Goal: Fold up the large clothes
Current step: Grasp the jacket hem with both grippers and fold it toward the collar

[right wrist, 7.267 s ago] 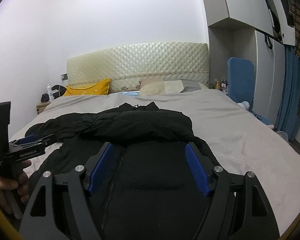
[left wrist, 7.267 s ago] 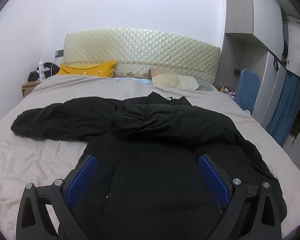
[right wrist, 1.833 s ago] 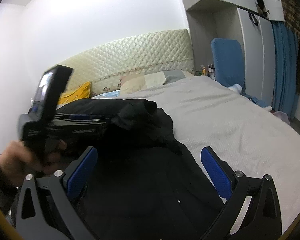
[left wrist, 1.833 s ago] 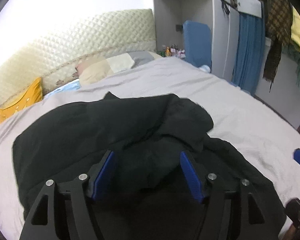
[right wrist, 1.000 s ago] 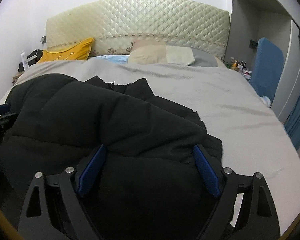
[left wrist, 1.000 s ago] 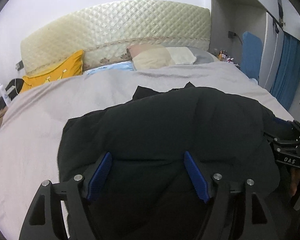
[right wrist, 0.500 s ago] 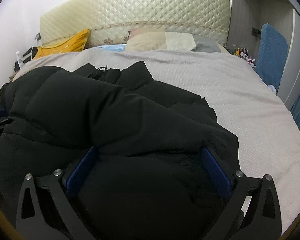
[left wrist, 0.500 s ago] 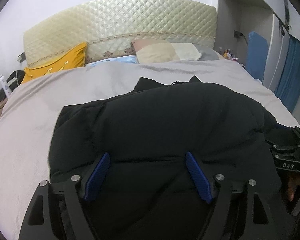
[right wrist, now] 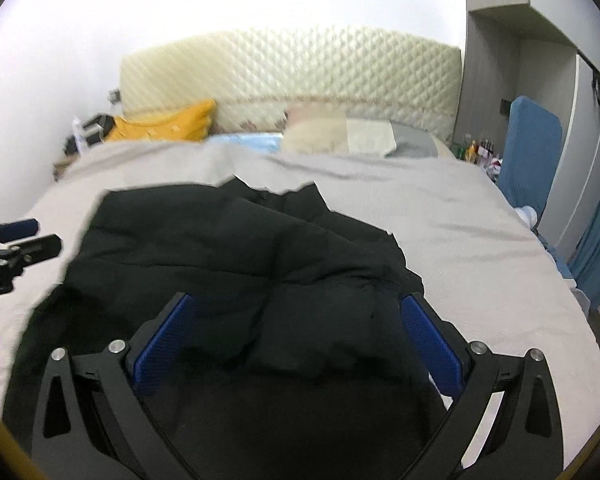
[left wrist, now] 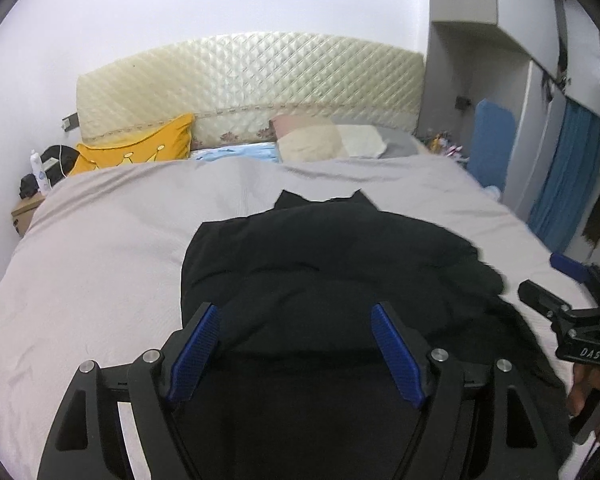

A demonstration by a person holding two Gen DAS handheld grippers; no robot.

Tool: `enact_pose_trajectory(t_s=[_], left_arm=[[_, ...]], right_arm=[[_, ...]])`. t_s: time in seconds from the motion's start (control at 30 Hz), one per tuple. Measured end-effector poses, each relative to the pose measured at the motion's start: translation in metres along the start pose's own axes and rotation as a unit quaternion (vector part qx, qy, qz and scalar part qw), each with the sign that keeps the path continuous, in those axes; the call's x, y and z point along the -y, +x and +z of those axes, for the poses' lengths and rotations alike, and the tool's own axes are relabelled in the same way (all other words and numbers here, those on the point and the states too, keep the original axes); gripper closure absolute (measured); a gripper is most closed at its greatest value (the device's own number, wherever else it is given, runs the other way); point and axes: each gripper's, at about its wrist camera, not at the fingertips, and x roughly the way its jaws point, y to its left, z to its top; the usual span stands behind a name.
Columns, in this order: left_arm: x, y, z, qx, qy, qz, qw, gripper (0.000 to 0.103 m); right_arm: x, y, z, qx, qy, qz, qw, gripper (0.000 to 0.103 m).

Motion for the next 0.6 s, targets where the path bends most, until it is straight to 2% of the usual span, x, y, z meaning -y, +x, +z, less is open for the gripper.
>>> enact_pose_trajectory(t_s=[0.17, 0.27, 0.43, 0.6], left_arm=[[0.008, -0.050, -0.020, 0.015, -0.008, -0.015, 0.9997, 0.025], [0.010, -0.072, -0.035, 0.020, -0.017, -0.023, 0.9994, 0.025], [0.014, -0.099, -0.064, 0.038, 0.004, -0.003, 0.9993, 0.025], [0.005, -0.108, -0.095, 0.027, -0.007, -0.015, 0.9995, 0.025]], right_arm=[[-0.005, -0.059, -0.015, 0.019, 0.000, 0.003, 1.000, 0.000], [-0.006, -0.085, -0.032, 0.015, -0.005, 0.007, 1.000, 0.000], [-0.010, -0.109, -0.066, 0.002, -0.030, 0.000, 1.000, 0.000], [-0.008, -0.122, -0.104, -0.005, -0.054, -0.003, 0.999, 0.000]])
